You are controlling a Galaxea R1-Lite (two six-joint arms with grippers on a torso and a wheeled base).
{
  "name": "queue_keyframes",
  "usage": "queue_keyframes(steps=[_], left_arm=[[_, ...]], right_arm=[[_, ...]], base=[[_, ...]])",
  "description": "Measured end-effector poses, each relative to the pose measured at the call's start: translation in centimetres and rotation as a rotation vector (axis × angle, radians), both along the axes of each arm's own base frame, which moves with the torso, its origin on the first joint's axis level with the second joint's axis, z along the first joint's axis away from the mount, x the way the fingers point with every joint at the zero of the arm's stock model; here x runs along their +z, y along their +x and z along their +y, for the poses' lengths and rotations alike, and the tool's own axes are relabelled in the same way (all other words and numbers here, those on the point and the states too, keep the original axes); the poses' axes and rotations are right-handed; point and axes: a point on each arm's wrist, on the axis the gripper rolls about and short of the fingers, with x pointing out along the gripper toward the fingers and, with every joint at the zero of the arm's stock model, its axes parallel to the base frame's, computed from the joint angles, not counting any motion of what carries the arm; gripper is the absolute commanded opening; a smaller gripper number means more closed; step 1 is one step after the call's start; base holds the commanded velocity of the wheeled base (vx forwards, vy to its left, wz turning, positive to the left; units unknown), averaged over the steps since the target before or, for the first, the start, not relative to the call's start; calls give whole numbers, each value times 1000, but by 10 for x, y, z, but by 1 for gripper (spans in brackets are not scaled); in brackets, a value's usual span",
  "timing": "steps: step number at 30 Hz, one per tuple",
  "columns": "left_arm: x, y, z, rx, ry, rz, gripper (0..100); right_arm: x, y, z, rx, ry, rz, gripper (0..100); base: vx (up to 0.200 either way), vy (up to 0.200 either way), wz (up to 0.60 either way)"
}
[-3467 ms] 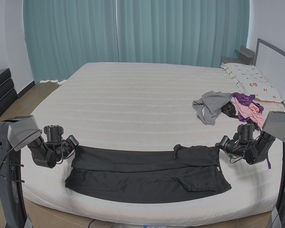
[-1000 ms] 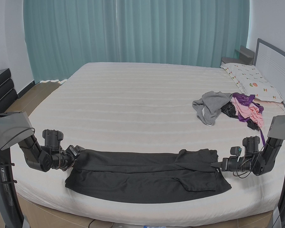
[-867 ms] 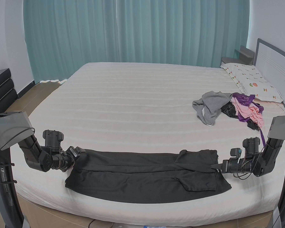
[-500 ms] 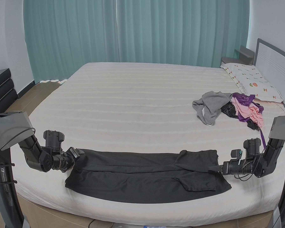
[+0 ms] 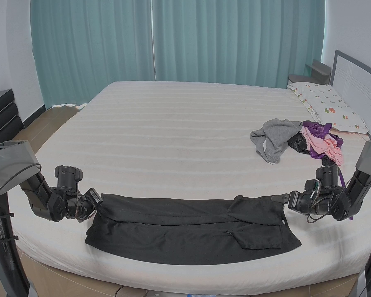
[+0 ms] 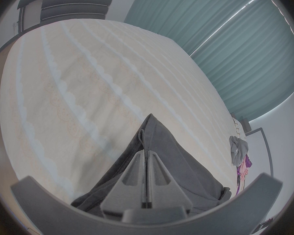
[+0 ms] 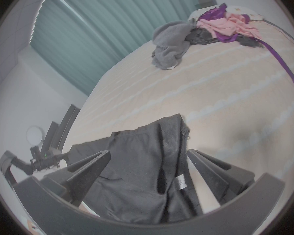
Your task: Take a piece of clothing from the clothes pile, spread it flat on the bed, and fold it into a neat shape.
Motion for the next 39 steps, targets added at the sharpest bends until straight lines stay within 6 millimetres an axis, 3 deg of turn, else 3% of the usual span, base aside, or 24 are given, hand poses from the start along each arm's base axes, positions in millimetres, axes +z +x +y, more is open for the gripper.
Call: queue_keyframes(steps=[6,12,26,27,39], left_arm=[[7,-1,-1,1,2,-17,0],[10,-2,-1,2,3,-24,0],[11,-2,-1,-1,4,-28,0],[11,-2,-1,-1,4,-29,0],[11,-2,-2,-2,4,-29,0]], right_arm=[[12,-15,24,-129,57,84,100],[4,-27,42,-199,76,164,100],[-8,-24,49,-242,70,221,100],[-8,-23,49,-245,75,219,0],[-14,-18,52,-264,53,223,0]], base=[[0,0,0],[0,0,0],[0,0,0],[0,0,0],[0,0,0]])
